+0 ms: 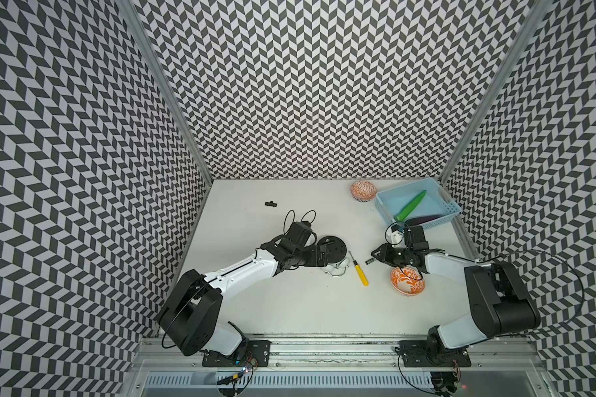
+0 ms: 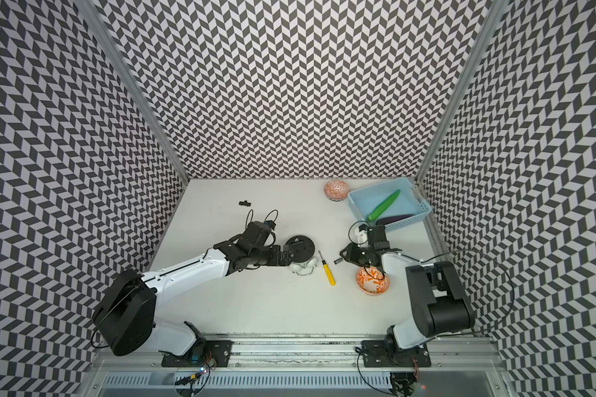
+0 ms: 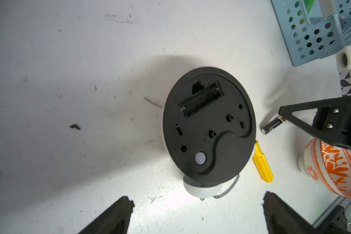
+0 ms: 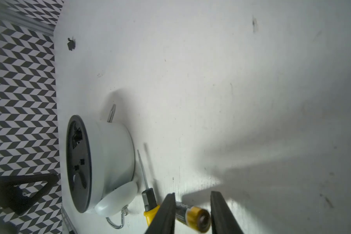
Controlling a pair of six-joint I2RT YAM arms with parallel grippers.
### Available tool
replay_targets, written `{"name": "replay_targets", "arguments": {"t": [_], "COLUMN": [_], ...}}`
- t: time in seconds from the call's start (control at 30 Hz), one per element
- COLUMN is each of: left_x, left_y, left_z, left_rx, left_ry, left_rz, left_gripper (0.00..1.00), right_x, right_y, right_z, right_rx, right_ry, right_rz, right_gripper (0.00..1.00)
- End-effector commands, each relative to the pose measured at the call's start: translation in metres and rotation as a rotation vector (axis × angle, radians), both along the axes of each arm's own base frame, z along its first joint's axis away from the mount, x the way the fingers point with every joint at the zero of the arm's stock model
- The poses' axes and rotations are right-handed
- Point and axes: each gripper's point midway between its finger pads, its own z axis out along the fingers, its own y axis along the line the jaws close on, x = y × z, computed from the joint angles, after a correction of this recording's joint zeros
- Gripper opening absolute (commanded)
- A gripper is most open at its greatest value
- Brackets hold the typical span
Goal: Remove the battery from the alarm
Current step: Remove the battery from the alarm, then adjust the alarm at the center of the board.
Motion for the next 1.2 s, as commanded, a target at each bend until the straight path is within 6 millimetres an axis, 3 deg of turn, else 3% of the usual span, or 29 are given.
{"name": "replay_targets", "arguments": {"t": [0.0,0.1,0.17,0.33,0.43,0.53,0.7,0.97,1.07,1.17], "left_x": [0.01,0.015,0.019,0.025,0.023,0.023,0.045,0.05,0.051,0.056], "left_y": [-0.006,-0.007,-0.007,-0.006,-0.009,-0.011,-0.013,-0.014,-0.017,-0.021], "left_z": [0.01,0.016,0.018,0.005,-0.006,-0.018,-0.02,-0.036,-0.04,-0.036], "left_rx": [-0.098,-0.141,-0.159,-0.182,-0.185,-0.19,-0.17,-0.152,-0.149,-0.144], "left_ry": [-0.003,-0.012,-0.012,0.045,0.087,0.12,0.111,0.158,0.163,0.145], "left_rz": [0.033,0.036,0.038,0.036,0.036,0.032,0.008,-0.085,-0.128,-0.169], "left_gripper": [0.98,0.96,0.94,0.77,0.69,0.68,0.56,0.53,0.54,0.56], "right_x": [0.007,0.017,0.02,0.025,0.033,0.032,-0.007,-0.094,-0.112,-0.111], "right_y": [-0.021,-0.01,0.014,0.084,0.108,0.126,0.155,0.216,0.234,0.235], "right_z": [0.019,0.057,0.07,0.072,0.069,0.057,0.056,0.063,0.063,0.066], "right_rx": [-0.158,-0.233,-0.205,-0.004,0.051,0.08,0.157,0.276,0.296,0.279], "right_ry": [-0.042,-0.145,-0.178,-0.178,-0.179,-0.13,-0.098,-0.075,-0.076,-0.095], "right_rz": [-0.05,-0.016,0.051,0.216,0.256,0.312,0.427,0.607,0.649,0.639], "right_gripper": [0.47,0.57,0.6,0.6,0.61,0.6,0.6,0.6,0.6,0.6]}}
